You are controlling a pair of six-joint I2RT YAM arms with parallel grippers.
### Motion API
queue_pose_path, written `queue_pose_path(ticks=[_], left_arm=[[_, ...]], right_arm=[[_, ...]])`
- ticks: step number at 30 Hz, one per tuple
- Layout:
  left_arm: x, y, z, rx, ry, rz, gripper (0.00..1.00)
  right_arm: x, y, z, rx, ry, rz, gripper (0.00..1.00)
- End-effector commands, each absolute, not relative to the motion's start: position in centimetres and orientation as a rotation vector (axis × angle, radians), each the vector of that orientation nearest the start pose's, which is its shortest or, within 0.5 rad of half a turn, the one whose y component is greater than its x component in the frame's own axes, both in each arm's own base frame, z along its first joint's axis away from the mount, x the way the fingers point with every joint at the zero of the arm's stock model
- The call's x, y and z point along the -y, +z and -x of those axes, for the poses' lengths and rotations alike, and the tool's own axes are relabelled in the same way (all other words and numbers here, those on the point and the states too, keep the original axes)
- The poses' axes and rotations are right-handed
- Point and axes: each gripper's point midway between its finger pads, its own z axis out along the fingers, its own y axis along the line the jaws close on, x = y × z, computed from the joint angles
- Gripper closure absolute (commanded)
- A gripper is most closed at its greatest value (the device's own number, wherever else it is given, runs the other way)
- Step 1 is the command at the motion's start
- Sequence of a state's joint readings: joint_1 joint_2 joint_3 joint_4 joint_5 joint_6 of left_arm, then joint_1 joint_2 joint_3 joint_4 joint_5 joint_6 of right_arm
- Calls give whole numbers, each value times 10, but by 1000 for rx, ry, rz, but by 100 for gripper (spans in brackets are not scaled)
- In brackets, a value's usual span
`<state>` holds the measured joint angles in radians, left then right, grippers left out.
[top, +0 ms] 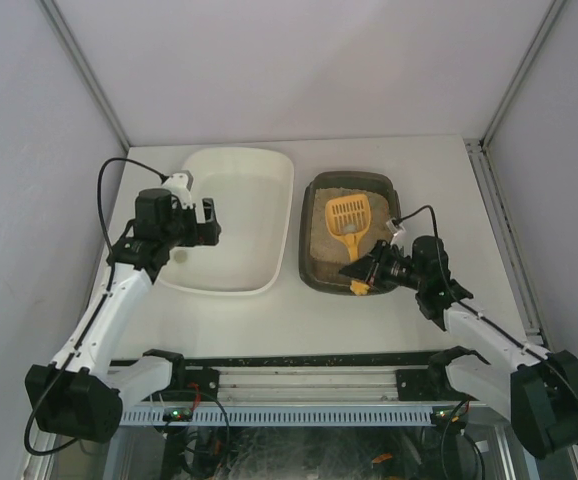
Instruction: Clean the litter box
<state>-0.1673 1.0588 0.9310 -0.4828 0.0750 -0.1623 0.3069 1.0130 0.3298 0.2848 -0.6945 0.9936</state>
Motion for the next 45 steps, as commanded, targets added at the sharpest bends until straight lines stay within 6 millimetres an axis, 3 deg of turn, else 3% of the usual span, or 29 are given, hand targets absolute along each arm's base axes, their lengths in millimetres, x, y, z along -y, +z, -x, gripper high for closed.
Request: queue_pose_path(ticks=[1,3,6,9,14,19,24,27,34,39,45], left_arm=[[31,212,-338,-2136,-9,-52,0],[12,212,-343,-2169,16,-11,0],[-21,197,-349,-2253,117,28,1],[-31,179,-342,-2369,50,36,3],[-70,170,-331,-2380,8,247,2],[-89,176,-314,-2360,42,329,1],[-92,180,-283,-2295,140,313,0],[-91,181,-273,-2256,178,266,0],[-79,189,-283,-2223,82,246,0],[-49,196,-303,-2223,-149,147,0],[-37,215,-330,-2206,-259,77,0]], right_arm=[[-230,187,-226,-2092,1447,-91,100],[-236,194,-227,-2108,1435,-87,100],[-249,201,-232,-2174,1290,-52,100],[-273,201,-231,-2260,1121,51,100],[-319,174,-228,-2393,880,266,100],[-353,151,-223,-2442,711,406,100],[-360,137,-221,-2459,332,575,100],[-363,139,-212,-2404,91,722,100],[-361,137,-197,-2275,-337,936,100],[-350,133,-199,-2253,-423,966,100],[-344,141,-210,-2262,-322,937,100]])
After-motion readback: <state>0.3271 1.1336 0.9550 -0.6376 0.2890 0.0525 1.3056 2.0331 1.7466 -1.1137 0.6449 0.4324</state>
